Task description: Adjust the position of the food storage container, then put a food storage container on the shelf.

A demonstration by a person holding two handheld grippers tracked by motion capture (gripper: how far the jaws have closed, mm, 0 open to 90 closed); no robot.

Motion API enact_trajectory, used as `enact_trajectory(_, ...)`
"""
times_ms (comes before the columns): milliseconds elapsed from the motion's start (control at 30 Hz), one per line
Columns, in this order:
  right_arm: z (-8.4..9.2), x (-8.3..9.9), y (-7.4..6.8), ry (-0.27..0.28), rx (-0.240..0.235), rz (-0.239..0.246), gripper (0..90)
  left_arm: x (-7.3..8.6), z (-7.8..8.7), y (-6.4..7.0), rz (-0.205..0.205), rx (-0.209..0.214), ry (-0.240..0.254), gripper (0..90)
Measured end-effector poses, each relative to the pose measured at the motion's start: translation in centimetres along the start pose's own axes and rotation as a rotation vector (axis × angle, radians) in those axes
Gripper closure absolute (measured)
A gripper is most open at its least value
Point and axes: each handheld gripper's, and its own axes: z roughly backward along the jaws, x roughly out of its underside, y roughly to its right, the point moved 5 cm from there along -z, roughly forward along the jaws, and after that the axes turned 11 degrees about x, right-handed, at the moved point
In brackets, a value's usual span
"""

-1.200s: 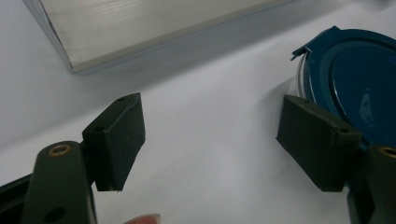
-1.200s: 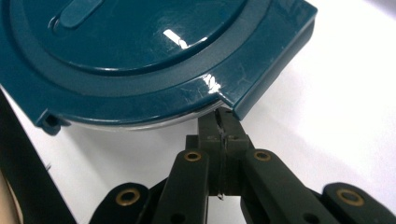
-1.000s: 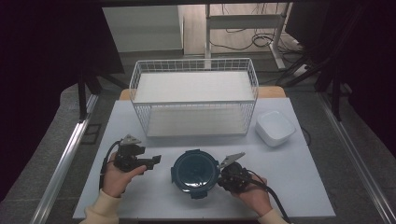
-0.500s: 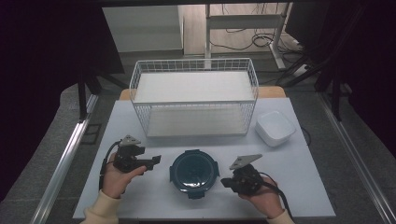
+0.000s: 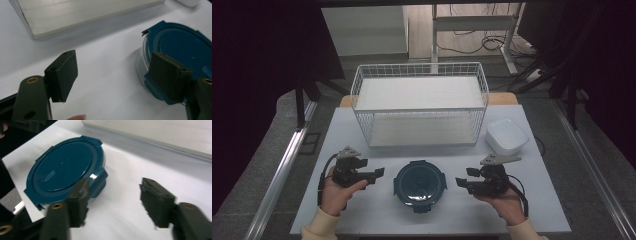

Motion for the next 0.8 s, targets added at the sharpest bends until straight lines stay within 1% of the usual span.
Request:
enact_trajectory(33, 0.1, 0.1, 0.1, 0.008, 0.005, -0.011, 34.5, -0.1, 0.0, 0.1, 0.001, 0.0, 0.004, 23.8)
enact_trajectory(67, 0.1, 0.1, 0.1, 0.008, 0.005, -0.011, 34.5, -0.1, 0.0, 0.1, 0.001, 0.0, 0.004, 23.8)
enact_trajectory(100, 0.1, 0.1, 0.3, 0.016, 0.004, -0.038, 31.3, -0.1, 0.1, 0.4, -0.004, 0.004, 0.006, 23.8)
enact_trajectory(133, 0.2, 0.1, 0.3, 0.02, 0.006, -0.047, 29.9, -0.2, 0.0, 0.6, -0.008, 0.005, 0.008, 23.8)
enact_trajectory(233, 0.2, 0.2, 0.5, 0.024, 0.018, -0.055, 25.7, -0.2, -0.1, 0.7, -0.009, 0.012, 0.006, 23.5)
enact_trajectory(300, 0.0, 0.3, 0.7, 0.023, 0.012, -0.068, 23.4, -0.2, -0.1, 0.7, -0.004, 0.013, 0.009, 23.4)
enact_trajectory(400, -0.3, 0.3, 0.7, 0.024, 0.007, -0.081, 20.0, -0.6, 0.1, 1.0, -0.024, 0.004, 0.03, 24.3)
enact_trajectory(500, -0.5, 0.3, 0.6, 0.021, 0.002, -0.087, 18.8, -0.8, 0.1, 1.2, -0.026, 0.013, 0.045, 24.0)
enact_trajectory(633, -0.7, 0.4, 0.3, 0.02, -0.013, -0.102, 18.4, -0.7, 0.1, 1.5, -0.006, 0.038, 0.049, 24.1)
enact_trajectory(667, -0.6, 0.2, 0.2, 0.024, -0.017, -0.108, 18.4, -0.8, 0.3, 1.7, -0.006, 0.046, 0.053, 24.6)
enact_trajectory(733, -0.3, -0.3, -0.1, 0.051, -0.043, -0.124, 19.4, -1.1, 0.7, 2.4, -0.008, 0.072, 0.071, 24.8)
enact_trajectory(767, -0.1, -0.6, -0.3, 0.064, -0.061, -0.127, 19.8, -1.2, 0.9, 2.7, -0.014, 0.077, 0.079, 24.7)
enact_trajectory(800, 0.0, -0.9, -0.5, 0.066, -0.066, -0.127, 19.8, -1.3, 1.0, 2.9, -0.017, 0.08, 0.084, 24.8)
